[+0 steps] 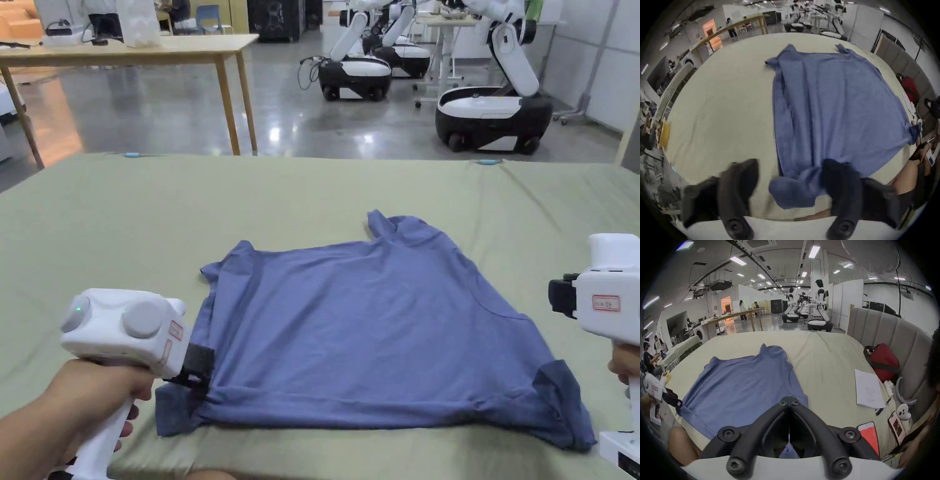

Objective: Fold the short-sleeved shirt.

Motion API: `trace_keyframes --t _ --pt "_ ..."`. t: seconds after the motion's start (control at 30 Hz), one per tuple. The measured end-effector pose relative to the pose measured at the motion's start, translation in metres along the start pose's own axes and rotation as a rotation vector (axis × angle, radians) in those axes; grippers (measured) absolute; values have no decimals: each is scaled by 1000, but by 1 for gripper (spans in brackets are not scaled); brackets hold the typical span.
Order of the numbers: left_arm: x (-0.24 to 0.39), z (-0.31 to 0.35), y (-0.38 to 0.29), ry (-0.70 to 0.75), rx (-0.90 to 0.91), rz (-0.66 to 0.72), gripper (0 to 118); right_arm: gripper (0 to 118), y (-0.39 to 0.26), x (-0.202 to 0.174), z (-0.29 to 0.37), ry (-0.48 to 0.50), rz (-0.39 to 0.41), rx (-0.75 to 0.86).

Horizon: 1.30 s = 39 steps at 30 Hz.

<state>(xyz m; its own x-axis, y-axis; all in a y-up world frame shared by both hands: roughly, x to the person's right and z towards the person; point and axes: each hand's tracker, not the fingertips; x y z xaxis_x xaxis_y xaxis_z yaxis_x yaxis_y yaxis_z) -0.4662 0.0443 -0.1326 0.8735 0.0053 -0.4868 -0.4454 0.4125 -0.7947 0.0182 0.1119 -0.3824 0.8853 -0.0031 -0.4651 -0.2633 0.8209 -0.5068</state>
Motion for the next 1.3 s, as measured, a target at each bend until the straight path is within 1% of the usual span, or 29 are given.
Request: trace_keyframes --t 0.03,0.1,0.13,0.17,0.2,0.23,0.27,0.3,0.33,0.37,0.43,0.57,0.6,0.63,0.7,0.77,0.8,0.83,0.87,0.9,0.93,0.97,1.03,1.07,1.17,1.23,1.3 --pt "2 1 -2 -17 -7 10 51 0 -1 0 -3 -1 -3 -7" --pt "5 -6 -9 -31 -40 -4 21 1 -4 1 -9 -3 -9 -29" --pt "7 -11 -13 -32 -56 -10 9 1 -6 1 -10 -9 -14 -45" --pt "13 -9 -19 -49 -59 -24 5 1 -8 3 -14 -24 -28 -71" --pt "15 -9 -23 -61 -50 -30 5 5 -9 6 -17 -37 -47 -90" --pt "17 -11 -24 -48 -43 -26 4 17 -10 12 -20 -33 -72 -114" --pt "17 -12 -25 -48 -42 -25 4 41 -10 18 -25 -16 -88 -151" --pt "18 -9 -24 -57 -41 -20 4 78 -10 24 -30 -11 -99 -199" --pt "19 -9 -23 -63 -42 -18 4 93 -10 27 -34 -16 -94 -237" --pt "18 -9 -23 -68 -45 -16 4 94 -10 33 -40 -23 -83 -270" --pt "15 -9 -20 -80 -49 0 4 94 -11 39 -48 -32 -72 -268" --pt "18 -10 -19 -81 -58 -11 4 94 -15 46 -75 -25 -88 -306" --pt "18 -10 -19 -81 -58 -11 4 94 -16 46 -81 -20 -94 -315" --pt "18 -10 -20 -82 -58 -12 4 94 -19 46 -88 5 -99 -330" --pt "16 -11 -18 -89 -57 -6 4 94 -24 40 -99 22 -85 -338" --pt "14 -12 -19 -97 -56 7 4 93 -32 30 -103 36 -43 -364" --pt "14 -12 -20 -100 -56 9 4 88 -35 27 -106 37 -25 -381" --pt "13 -13 -19 -102 -55 11 4 71 -39 23 -109 40 -2 -405" --pt "13 -13 -18 -103 -56 11 4 39 -43 20 -111 37 30 -436" --pt "13 -13 -18 -103 -55 11 4 1 -47 17 -112 17 48 -464" --pt "14 -12 -18 -103 -56 12 4 1 -49 15 -111 47 44 -460" --pt "15 -9 -18 -103 -55 12 4 1 -50 13 -107 98 42 -455" --pt "16 -5 -19 -103 -49 12 4 1 -51 12 -103 77 55 -438" --pt "16 -2 -19 -104 -35 14 4 1 -51 14 -101 79 47 -431" --pt "8 7 -18 -110 29 68 4 1 -45 31 -94 82 -47 -362" --pt "4 15 -17 -119 67 78 4 1 -38 43 -87 140 -135 -338" --pt "0 24 -13 -114 113 93 4 1 -30 50 -78 156 -155 -311"
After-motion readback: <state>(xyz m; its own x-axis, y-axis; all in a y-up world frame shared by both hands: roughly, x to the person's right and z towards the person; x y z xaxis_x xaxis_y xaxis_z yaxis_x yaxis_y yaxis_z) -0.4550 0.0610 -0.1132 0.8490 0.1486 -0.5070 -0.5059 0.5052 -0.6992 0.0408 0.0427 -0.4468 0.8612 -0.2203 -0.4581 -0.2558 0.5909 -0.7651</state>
